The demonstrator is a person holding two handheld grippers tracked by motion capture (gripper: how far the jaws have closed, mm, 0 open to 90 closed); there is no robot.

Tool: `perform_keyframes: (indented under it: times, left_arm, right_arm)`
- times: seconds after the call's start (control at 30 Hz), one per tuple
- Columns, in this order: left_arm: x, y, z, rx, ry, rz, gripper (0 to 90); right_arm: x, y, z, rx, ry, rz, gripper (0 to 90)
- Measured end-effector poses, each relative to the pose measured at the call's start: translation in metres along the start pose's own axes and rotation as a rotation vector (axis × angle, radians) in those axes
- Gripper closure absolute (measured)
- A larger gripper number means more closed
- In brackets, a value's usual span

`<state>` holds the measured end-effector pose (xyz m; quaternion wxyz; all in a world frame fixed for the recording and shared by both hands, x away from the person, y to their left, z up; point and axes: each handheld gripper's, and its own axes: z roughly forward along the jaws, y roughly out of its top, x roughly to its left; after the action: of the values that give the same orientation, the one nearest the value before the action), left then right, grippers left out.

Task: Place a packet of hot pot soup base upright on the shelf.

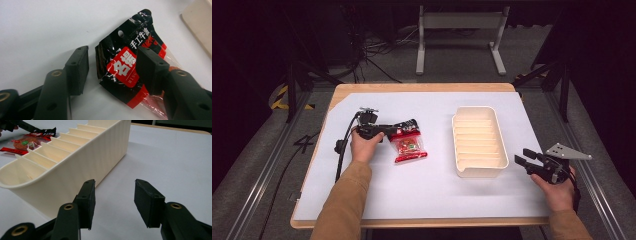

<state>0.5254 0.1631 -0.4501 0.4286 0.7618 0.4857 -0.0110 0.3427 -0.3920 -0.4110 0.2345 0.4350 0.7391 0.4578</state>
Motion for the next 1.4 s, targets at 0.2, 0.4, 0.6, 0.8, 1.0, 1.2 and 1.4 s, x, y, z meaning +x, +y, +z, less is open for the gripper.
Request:
perform_keyframes:
  times: [0.2, 0.4, 0.6, 0.8, 1.0, 1.2, 1.4]
  left_arm:
    - [-0.003, -0.001, 0.001, 0.014, 0.009, 0.023, 59.6]
    - [-0.006, -0.006, -0.002, -0.015, 0.068, 0.043, 85.2]
    - [-0.009, -0.006, -0.004, -0.018, 0.083, 0.075, 89.5]
    - [-0.012, -0.005, -0.010, -0.036, 0.085, 0.088, 89.7]
    - [-0.025, -0.002, -0.026, -0.096, 0.075, 0.118, 89.8]
    - [-0.043, 0.002, -0.046, -0.169, 0.028, 0.157, 90.0]
    - [-0.075, 0.000, -0.067, -0.232, 0.009, 0.256, 90.0]
  right_arm:
    - [0.001, 0.000, 0.001, 0.003, 0.002, -0.004, 52.0]
    - [0.000, -0.001, 0.002, 0.015, -0.005, -0.001, 51.9]
    - [-0.001, -0.001, 0.002, 0.012, -0.005, 0.003, 52.0]
    - [-0.001, -0.001, 0.001, 0.008, -0.008, 0.000, 52.2]
    - [-0.002, 0.000, -0.002, -0.002, -0.016, 0.003, 52.2]
    - [-0.002, 0.001, -0.004, -0.010, -0.016, 0.001, 52.2]
    - [-0.001, 0.002, -0.006, -0.015, -0.012, 0.001, 52.3]
